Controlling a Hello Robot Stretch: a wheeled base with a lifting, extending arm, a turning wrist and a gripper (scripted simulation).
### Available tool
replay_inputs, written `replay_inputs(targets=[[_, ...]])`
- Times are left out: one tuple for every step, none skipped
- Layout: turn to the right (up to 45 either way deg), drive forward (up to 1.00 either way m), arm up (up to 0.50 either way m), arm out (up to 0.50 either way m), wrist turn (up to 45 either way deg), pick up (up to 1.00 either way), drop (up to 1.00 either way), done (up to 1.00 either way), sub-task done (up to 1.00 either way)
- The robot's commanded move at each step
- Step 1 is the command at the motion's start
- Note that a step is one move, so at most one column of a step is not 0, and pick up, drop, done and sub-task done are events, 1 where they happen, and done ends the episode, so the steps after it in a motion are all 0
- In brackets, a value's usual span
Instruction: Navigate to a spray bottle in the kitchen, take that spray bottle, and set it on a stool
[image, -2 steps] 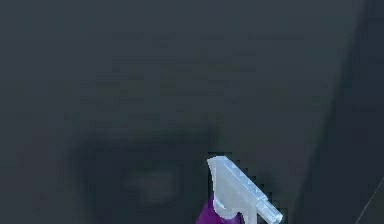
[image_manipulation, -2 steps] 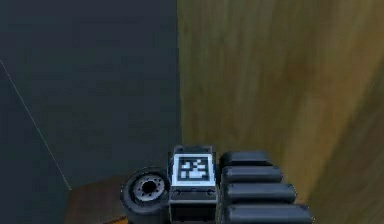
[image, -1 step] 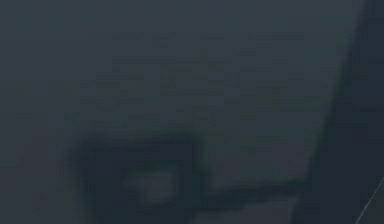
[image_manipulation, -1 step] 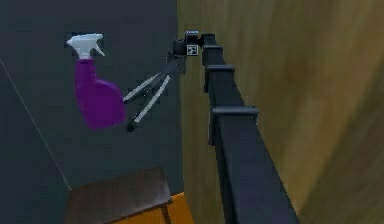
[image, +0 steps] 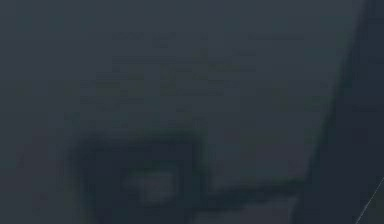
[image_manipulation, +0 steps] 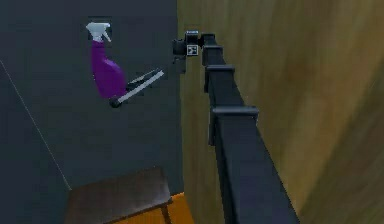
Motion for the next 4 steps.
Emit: replay_inputs(targets=[[0.0, 0.00, -0.32, 0.00, 0.0, 0.00, 0.00, 0.00, 0.00], [0.0, 0.00, -0.50, 0.00, 0.0, 0.00, 0.00, 0.00, 0.00], [0.0, 0.00, 0.00, 0.00, 0.0, 0.00, 1.00, 0.00, 0.00], [0.0, 0.00, 0.00, -0.10, 0.0, 0.00, 0.00, 0.00, 0.00]])
